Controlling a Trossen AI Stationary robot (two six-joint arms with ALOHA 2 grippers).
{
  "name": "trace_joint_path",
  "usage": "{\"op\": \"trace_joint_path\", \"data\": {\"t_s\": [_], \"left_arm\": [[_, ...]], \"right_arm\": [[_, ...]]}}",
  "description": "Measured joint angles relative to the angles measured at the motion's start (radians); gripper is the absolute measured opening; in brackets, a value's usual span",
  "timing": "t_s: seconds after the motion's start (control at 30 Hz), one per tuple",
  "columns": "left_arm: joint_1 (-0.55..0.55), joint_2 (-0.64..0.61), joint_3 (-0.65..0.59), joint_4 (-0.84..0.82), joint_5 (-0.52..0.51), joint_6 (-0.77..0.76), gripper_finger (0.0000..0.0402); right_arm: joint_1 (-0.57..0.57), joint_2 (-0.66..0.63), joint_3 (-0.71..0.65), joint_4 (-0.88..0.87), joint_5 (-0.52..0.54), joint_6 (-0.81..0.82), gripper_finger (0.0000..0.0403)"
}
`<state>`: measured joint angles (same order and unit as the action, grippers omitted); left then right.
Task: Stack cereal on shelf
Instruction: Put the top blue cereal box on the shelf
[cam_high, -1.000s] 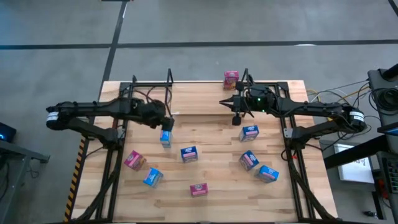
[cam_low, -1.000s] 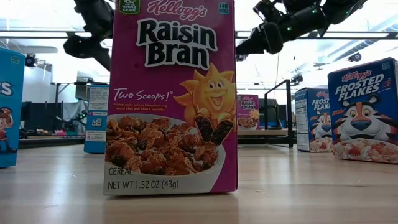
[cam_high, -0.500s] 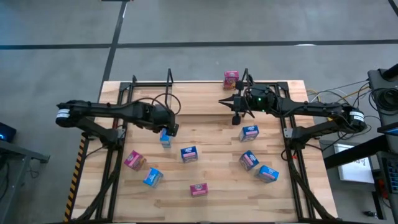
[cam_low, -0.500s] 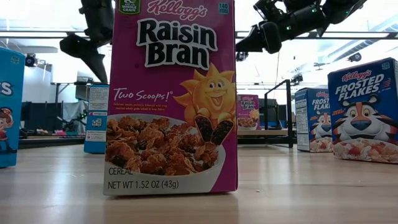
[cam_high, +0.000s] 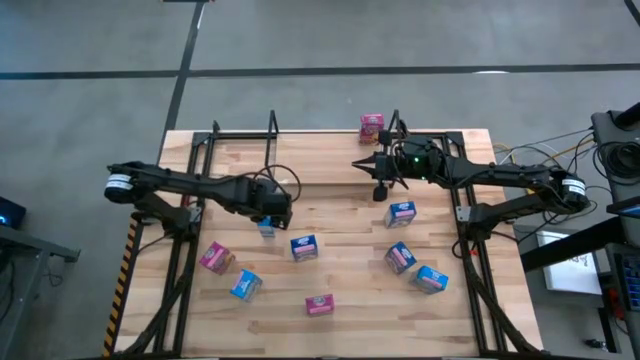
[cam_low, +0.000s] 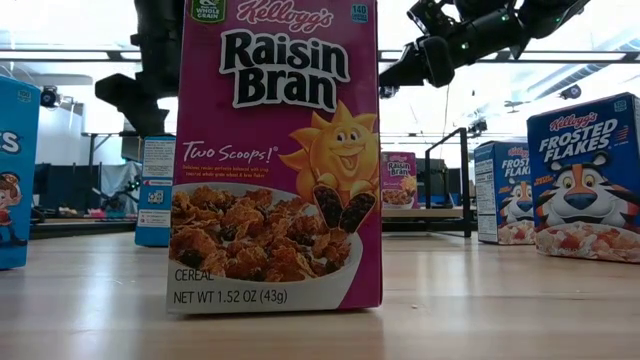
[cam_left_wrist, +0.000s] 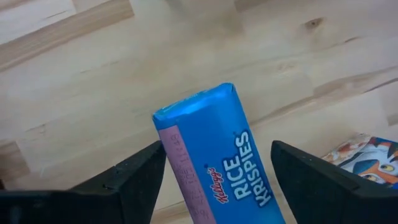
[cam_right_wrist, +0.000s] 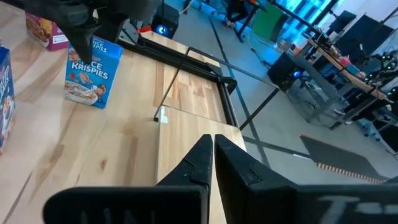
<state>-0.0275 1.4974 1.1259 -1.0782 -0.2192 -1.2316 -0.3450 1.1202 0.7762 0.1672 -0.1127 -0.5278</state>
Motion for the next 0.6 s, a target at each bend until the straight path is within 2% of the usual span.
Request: {"op": "trace_joint_path", "data": {"t_s": [0.6], "left_arm": [[-0.018, 0.001, 0.019, -0.002, 0.028, 0.009, 0.0177]], "right_arm": [[0.0, 0.0, 0.0, -0.016, 0.0, 0.015, 0.0009]]}}
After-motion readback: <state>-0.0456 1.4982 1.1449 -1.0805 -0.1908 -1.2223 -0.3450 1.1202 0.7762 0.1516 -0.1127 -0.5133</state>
